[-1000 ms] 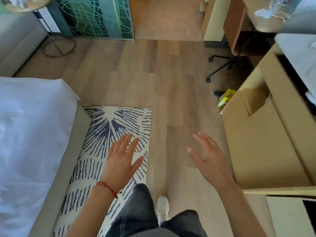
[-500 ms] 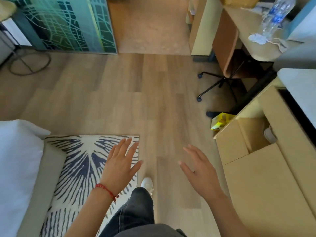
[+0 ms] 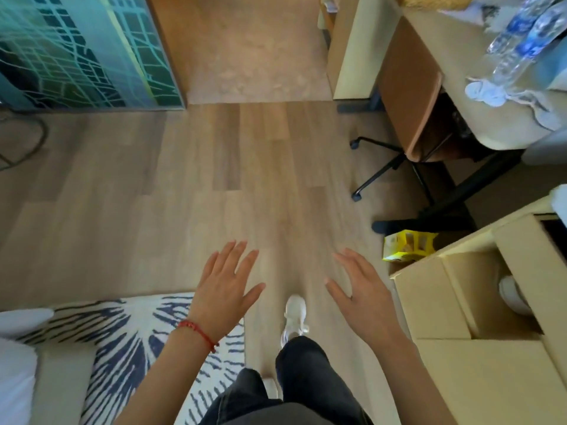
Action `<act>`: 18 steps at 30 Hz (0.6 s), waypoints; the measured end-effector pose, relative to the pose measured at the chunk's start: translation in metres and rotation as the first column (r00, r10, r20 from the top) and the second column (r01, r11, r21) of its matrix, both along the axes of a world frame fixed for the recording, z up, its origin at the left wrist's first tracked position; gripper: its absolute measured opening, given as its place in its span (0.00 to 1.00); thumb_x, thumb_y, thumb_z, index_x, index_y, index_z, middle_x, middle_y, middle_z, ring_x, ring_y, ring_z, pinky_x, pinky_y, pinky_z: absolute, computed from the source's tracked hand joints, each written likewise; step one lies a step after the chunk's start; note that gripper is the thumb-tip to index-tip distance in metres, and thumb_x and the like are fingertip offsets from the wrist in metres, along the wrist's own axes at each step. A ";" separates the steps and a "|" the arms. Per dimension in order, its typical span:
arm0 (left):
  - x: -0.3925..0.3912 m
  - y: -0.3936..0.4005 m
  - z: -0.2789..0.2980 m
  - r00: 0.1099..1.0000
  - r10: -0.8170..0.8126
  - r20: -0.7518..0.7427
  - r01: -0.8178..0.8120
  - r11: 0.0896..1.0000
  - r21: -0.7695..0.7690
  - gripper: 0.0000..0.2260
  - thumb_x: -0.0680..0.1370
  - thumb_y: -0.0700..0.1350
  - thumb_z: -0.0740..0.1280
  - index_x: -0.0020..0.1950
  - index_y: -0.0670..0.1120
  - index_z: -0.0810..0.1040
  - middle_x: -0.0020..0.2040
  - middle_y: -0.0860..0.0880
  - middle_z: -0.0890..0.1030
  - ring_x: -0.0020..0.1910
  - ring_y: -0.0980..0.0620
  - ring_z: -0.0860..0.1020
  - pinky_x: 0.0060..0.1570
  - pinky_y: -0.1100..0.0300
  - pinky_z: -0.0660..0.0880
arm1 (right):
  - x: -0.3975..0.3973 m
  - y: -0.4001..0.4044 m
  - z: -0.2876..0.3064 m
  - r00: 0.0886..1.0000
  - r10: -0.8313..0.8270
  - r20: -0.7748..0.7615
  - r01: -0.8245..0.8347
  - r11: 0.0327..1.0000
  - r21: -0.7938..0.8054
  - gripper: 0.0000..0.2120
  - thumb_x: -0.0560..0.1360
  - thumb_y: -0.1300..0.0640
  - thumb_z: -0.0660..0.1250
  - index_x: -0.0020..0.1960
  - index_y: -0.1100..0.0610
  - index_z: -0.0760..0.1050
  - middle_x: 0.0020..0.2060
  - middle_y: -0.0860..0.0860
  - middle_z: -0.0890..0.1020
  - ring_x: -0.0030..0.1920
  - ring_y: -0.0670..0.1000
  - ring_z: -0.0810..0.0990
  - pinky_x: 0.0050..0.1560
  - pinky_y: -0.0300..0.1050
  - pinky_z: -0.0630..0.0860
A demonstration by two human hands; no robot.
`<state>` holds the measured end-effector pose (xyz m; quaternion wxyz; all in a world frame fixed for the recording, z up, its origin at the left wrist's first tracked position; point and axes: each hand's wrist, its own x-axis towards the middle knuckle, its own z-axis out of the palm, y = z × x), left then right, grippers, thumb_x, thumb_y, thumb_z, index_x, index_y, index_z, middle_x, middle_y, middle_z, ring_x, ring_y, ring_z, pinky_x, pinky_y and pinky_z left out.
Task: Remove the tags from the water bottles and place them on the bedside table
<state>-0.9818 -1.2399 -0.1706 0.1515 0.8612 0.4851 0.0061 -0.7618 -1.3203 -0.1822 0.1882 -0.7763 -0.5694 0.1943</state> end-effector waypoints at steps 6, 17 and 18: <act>0.044 0.111 -0.012 0.999 0.046 0.011 -0.045 0.998 -0.050 0.40 0.75 0.65 0.36 0.65 0.40 0.72 0.66 0.38 0.72 0.67 0.37 0.68 0.64 0.40 0.67 | 0.051 0.125 -0.014 0.997 0.050 -0.062 -0.051 0.999 -0.008 0.23 0.77 0.47 0.60 0.70 0.52 0.64 0.72 0.50 0.65 0.71 0.48 0.62 0.63 0.40 0.62; 0.145 0.318 0.013 0.999 0.005 0.039 -0.008 0.995 0.098 0.24 0.72 0.49 0.70 0.64 0.38 0.72 0.64 0.35 0.73 0.65 0.35 0.70 0.63 0.38 0.67 | 0.148 0.331 0.013 0.994 0.094 -0.050 -0.093 0.996 0.018 0.22 0.77 0.49 0.62 0.69 0.53 0.66 0.70 0.50 0.67 0.70 0.50 0.65 0.63 0.45 0.65; 0.153 0.333 0.011 0.999 -0.008 0.039 0.004 0.995 0.095 0.24 0.72 0.48 0.70 0.64 0.38 0.72 0.64 0.35 0.73 0.65 0.35 0.70 0.63 0.38 0.67 | 0.154 0.345 0.013 0.995 0.083 -0.050 -0.082 0.996 0.018 0.22 0.77 0.49 0.62 0.69 0.53 0.66 0.70 0.50 0.67 0.70 0.49 0.65 0.63 0.44 0.65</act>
